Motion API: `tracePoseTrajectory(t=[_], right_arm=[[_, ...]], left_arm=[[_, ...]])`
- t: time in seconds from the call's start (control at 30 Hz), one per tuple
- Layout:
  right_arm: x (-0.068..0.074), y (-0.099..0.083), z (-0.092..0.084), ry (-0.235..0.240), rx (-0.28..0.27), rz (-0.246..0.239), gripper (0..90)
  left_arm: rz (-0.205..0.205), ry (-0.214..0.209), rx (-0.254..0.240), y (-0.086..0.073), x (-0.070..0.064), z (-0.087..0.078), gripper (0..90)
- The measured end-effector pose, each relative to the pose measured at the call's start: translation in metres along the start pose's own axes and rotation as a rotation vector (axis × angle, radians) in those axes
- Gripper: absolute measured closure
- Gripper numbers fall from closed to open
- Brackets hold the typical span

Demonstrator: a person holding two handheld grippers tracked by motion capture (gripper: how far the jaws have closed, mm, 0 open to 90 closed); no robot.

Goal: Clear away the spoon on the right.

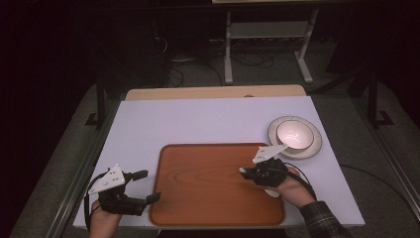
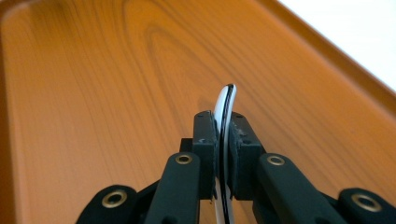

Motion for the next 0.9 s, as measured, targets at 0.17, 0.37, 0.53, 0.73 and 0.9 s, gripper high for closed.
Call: tracePoseTrajectory(t=[0.17,0.37,0.53,0.73,0.9], right_arm=[[0.001,0.000,0.005,0.000,0.029,-0.015,81.1],[-0.001,-0.002,0.011,0.005,0.049,-0.010,78.8],[0.000,-0.002,0.015,0.009,0.066,-0.020,77.3],[0.001,-0.003,0.020,-0.006,0.092,-0.039,71.9],[0.002,-0.003,0.020,0.006,0.088,-0.038,64.0]], left_arm=[[0.000,-0.001,0.002,0.000,0.000,0.000,13.3],[0.001,-0.002,0.002,0.000,0.000,0.000,13.3],[0.003,-0.002,0.006,0.000,0.000,0.001,13.3],[0.001,-0.005,0.008,0.000,0.001,0.002,13.3],[-0.009,-0.005,0.006,0.001,0.004,0.004,13.3]])
Point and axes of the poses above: each handheld gripper's, and its own axes: z roughly forward along the jaws, y roughly out of its top, x roughly to its left, the point moved 2 cm from there along z, roughly forward along the jaws, and after that the axes turned 10 degrees about x, right-handed, at the moved point
